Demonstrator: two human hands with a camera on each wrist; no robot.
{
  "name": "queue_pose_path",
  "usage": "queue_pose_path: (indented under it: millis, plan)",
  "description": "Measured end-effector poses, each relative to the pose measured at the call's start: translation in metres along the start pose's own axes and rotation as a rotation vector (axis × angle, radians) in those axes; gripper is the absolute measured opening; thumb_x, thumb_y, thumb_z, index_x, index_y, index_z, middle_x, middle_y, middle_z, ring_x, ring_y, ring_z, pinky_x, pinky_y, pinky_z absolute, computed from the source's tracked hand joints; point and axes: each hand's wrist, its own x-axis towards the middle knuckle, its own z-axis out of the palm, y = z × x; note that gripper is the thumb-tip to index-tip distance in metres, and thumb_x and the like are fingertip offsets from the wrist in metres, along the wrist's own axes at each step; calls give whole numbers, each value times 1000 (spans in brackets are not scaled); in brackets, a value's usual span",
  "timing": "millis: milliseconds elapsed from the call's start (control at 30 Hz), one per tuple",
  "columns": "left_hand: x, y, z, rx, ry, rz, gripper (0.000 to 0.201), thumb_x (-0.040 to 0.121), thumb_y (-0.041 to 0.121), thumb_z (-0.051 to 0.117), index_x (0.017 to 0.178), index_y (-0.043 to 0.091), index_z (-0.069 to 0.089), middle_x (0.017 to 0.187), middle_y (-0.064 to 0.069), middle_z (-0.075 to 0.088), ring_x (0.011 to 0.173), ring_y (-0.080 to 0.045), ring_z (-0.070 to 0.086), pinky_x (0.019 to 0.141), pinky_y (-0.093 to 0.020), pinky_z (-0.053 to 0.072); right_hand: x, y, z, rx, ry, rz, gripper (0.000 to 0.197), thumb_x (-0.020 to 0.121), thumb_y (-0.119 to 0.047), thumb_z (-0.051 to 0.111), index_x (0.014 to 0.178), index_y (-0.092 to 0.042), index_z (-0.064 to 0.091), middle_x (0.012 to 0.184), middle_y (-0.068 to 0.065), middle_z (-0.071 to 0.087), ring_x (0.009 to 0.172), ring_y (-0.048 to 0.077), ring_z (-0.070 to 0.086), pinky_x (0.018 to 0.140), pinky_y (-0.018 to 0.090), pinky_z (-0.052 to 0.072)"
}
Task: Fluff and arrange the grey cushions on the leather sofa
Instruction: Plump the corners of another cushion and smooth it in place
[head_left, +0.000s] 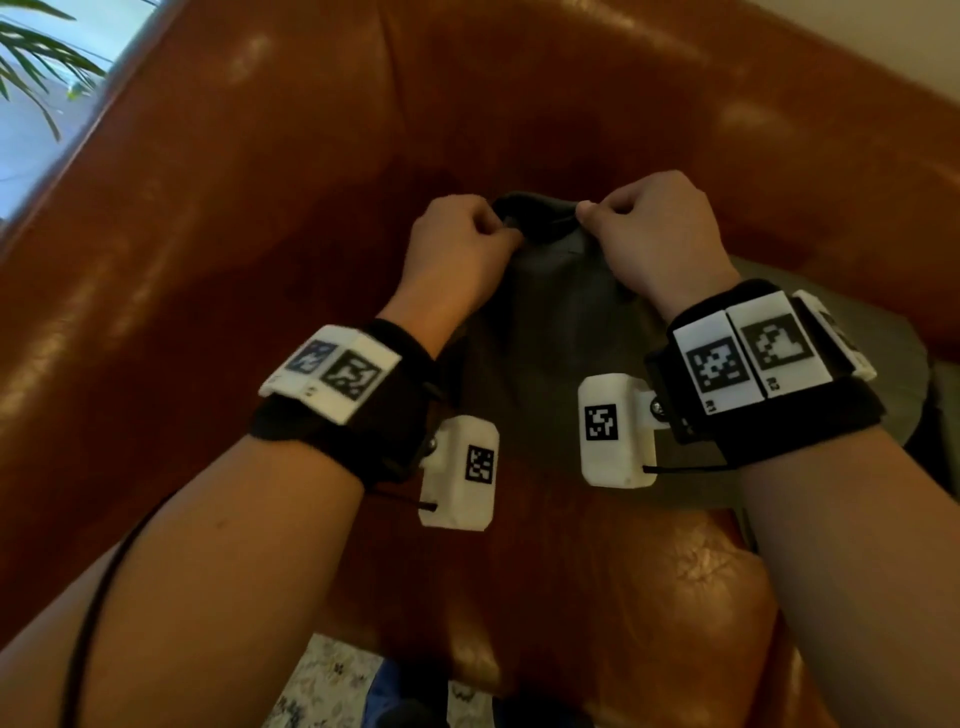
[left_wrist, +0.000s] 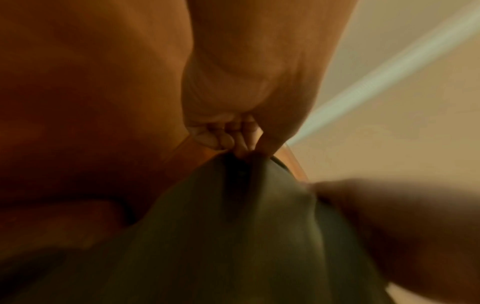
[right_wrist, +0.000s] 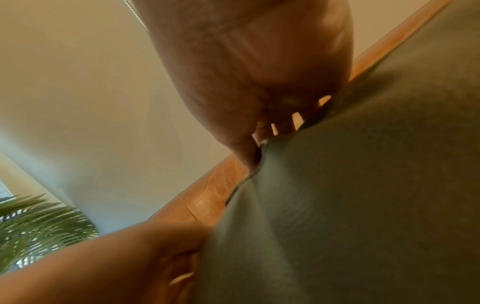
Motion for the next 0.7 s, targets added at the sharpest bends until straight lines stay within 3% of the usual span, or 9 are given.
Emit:
queue_pose_path:
  millis: [100,167,233,300,400,500,567,700]
  plan:
    - [-13,-6,-11,-224,74,30,11,91,26,63,89,16,64,90,3,63,83,-11,62,72,-26,51,-2,0,0,-3,-11,-18,26,95,-42,55,104,-25,72,101,0,67,103,23,61,103,52,42]
    - [-23,-8,-13,-242,116,96,10,93,25,61,90,16,61,93,4,63,84,-10,61,73,-25,52,-3,-2,-1,-14,-10,-100,24,97,-36,54,113,-24,68,111,0,65,108,16,58,101,37,41]
    - [-30,-9,-10,-275,116,132,9,95,25,58,91,16,59,95,5,61,85,-9,60,73,-28,53,-3,-10,-5,-33,-39,-248,30,98,-28,54,127,-25,60,129,-3,58,115,7,49,93,21,33]
    - [-35,-12,-6,-320,113,139,8,97,25,55,91,19,56,95,5,59,82,-8,60,71,-30,54,3,-19,-6,-93,-142,-384,37,98,-25,55,134,-27,55,137,-7,54,122,5,46,90,16,28]
    - [-43,-18,-1,-376,151,152,10,98,22,53,88,22,52,90,7,56,77,-4,56,68,-23,51,19,-30,-2,-186,-289,-476,29,96,-27,59,125,-28,63,122,-10,59,107,0,48,85,15,33]
    - [-47,-22,-1,-408,202,173,16,97,19,54,82,24,51,83,8,54,72,-2,52,64,-22,47,31,-33,-1,-185,-277,-489,15,95,-30,60,105,-25,71,101,-14,61,90,0,53,76,15,40]
    - [-50,-25,1,-419,218,179,19,97,18,54,80,26,51,80,9,53,71,-2,50,63,-23,45,35,-30,0,-143,-278,-455,20,96,-33,58,101,-21,72,92,-13,63,80,-1,55,67,12,42]
    - [-56,-30,6,-460,286,154,19,97,17,55,80,24,52,79,8,53,72,-4,51,66,-28,47,38,-25,7,-51,-272,-396,28,96,-38,57,98,-15,73,94,0,67,78,3,57,73,20,48]
